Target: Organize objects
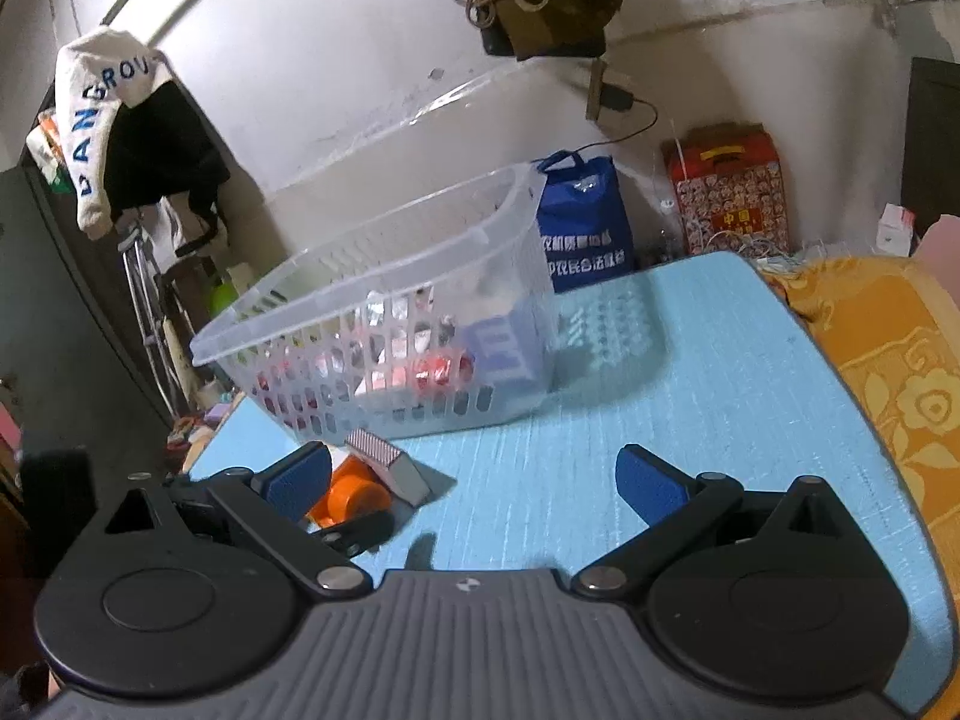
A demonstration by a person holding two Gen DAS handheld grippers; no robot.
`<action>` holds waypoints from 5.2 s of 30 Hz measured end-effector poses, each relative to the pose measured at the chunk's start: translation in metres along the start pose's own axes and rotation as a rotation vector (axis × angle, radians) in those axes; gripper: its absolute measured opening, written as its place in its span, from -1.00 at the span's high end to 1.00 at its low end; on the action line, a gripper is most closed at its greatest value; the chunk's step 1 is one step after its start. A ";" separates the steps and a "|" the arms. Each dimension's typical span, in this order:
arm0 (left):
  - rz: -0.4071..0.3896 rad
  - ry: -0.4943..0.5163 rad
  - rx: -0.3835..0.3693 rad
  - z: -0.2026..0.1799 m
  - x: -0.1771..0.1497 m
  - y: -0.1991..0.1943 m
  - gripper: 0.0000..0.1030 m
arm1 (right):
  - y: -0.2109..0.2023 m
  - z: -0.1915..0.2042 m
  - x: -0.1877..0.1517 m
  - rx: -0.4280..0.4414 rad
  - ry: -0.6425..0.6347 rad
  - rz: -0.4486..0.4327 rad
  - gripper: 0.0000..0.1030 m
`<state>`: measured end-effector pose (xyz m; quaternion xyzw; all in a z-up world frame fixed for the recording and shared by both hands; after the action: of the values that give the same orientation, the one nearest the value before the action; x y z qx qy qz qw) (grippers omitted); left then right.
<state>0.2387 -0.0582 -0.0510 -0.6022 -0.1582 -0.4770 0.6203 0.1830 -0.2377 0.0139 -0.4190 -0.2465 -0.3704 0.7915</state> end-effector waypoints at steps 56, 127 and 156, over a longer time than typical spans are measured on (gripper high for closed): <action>-0.163 -0.046 0.116 0.034 -0.021 -0.078 -0.64 | -0.018 0.044 -0.018 0.040 -0.277 -0.028 0.66; -0.245 -0.212 0.116 0.076 0.055 -0.104 -1.00 | -0.031 0.074 0.051 -0.177 -0.278 -0.248 -1.00; -0.149 -0.161 0.147 0.056 0.037 -0.087 -1.00 | -0.022 0.056 0.030 -0.134 -0.243 -0.179 -1.00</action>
<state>0.2100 -0.0072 0.0421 -0.5781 -0.2864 -0.4590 0.6109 0.1793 -0.2093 0.0749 -0.4890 -0.3516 -0.4014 0.6900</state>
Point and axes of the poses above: each gripper's, at about its wrist camera, not at the fingertips, and y roughly the way its jaws point, z to its left, x to its top, the point moved 4 cm from there along y, roughly the way its jaws point, and after that the axes turned 13 degrees about y, right-handed, at the moved point
